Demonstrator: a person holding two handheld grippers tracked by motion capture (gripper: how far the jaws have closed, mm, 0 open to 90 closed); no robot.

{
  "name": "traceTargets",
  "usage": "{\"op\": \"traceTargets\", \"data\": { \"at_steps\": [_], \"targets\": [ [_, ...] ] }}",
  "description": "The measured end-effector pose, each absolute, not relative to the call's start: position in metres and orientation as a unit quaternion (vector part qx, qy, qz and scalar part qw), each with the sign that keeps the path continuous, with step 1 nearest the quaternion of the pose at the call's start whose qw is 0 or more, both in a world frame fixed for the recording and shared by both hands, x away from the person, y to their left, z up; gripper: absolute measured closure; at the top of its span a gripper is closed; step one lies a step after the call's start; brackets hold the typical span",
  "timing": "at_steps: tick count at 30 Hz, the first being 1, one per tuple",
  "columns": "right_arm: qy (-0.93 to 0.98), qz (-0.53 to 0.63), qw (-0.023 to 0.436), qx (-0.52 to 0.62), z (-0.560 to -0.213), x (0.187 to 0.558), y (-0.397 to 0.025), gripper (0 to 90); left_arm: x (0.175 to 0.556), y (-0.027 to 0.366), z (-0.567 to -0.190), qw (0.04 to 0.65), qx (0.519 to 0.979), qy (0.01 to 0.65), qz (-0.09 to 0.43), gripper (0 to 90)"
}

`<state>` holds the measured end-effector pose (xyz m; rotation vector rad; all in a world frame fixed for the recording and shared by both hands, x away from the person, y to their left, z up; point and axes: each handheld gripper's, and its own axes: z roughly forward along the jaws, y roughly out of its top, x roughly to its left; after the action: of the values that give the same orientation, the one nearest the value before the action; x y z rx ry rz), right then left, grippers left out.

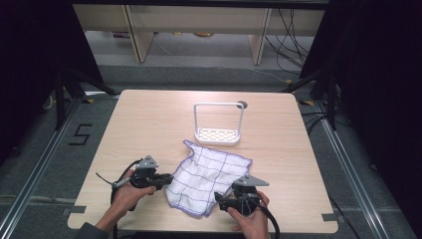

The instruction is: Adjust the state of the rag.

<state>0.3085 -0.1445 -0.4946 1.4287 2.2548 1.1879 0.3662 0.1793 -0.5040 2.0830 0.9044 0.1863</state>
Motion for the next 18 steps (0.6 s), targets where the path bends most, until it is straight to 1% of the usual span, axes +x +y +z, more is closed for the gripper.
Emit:
{"op": "traceTargets", "data": {
  "at_steps": [3,4,5,6,7,8,9,10,11,12,13,15,16,17,18],
  "targets": [
    [0.773,0.396,0.116,0.482,-0.497,0.311,-0.142,34.1,0.36,0.177,-0.502,0.433,0.822,0.362,0.071,81.9],
    [0.776,0.392,0.122,0.479,-0.499,0.312,-0.14,36.7,0.357,0.177,-0.501,0.435,0.822,0.361,0.071,82.2],
    [0.775,0.391,0.116,0.483,-0.499,0.311,-0.138,39.2,0.354,0.176,-0.5,0.437,0.823,0.356,0.07,82.6],
    [0.786,0.38,0.132,0.47,-0.5,0.312,-0.136,45.2,0.349,0.175,-0.499,0.437,0.826,0.351,0.067,82.5],
    [0.786,0.38,0.132,0.47,-0.5,0.312,-0.136,45.2,0.349,0.175,-0.499,0.437,0.826,0.351,0.067,82.3],
    [0.788,0.375,0.136,0.47,-0.5,0.312,-0.135,49.9,0.347,0.175,-0.499,0.439,0.826,0.348,0.066,82.3],
    [0.793,0.378,0.136,0.458,-0.501,0.312,-0.135,60.7,0.344,0.174,-0.5,0.435,0.828,0.348,0.065,81.8],
    [0.793,0.378,0.136,0.458,-0.501,0.312,-0.135,60.7,0.344,0.174,-0.5,0.435,0.828,0.348,0.065,81.7],
    [0.8,0.37,0.146,0.448,-0.5,0.312,-0.136,67.2,0.344,0.174,-0.5,0.435,0.828,0.348,0.065,81.7],
    [0.811,0.375,0.139,0.428,-0.5,0.313,-0.138,77.8,0.343,0.173,-0.5,0.44,0.825,0.349,0.062,81.8],
    [0.811,0.375,0.139,0.428,-0.5,0.313,-0.138,77.8,0.343,0.173,-0.5,0.44,0.825,0.349,0.062,82.1],
    [0.808,0.394,0.118,0.422,-0.5,0.315,-0.144,86.8,0.343,0.173,-0.5,0.442,0.825,0.346,0.064,82.4],
    [0.809,0.396,0.118,0.418,-0.496,0.317,-0.15,88.6,0.343,0.174,-0.498,0.445,0.823,0.347,0.063,83.2],
    [0.809,0.396,0.118,0.418,-0.496,0.317,-0.15,88.6,0.343,0.174,-0.498,0.445,0.823,0.347,0.063,83.6],
    [0.808,0.405,0.115,0.412,-0.489,0.318,-0.159,89.3,0.343,0.175,-0.498,0.45,0.82,0.348,0.061,84.0]
  ]
}}
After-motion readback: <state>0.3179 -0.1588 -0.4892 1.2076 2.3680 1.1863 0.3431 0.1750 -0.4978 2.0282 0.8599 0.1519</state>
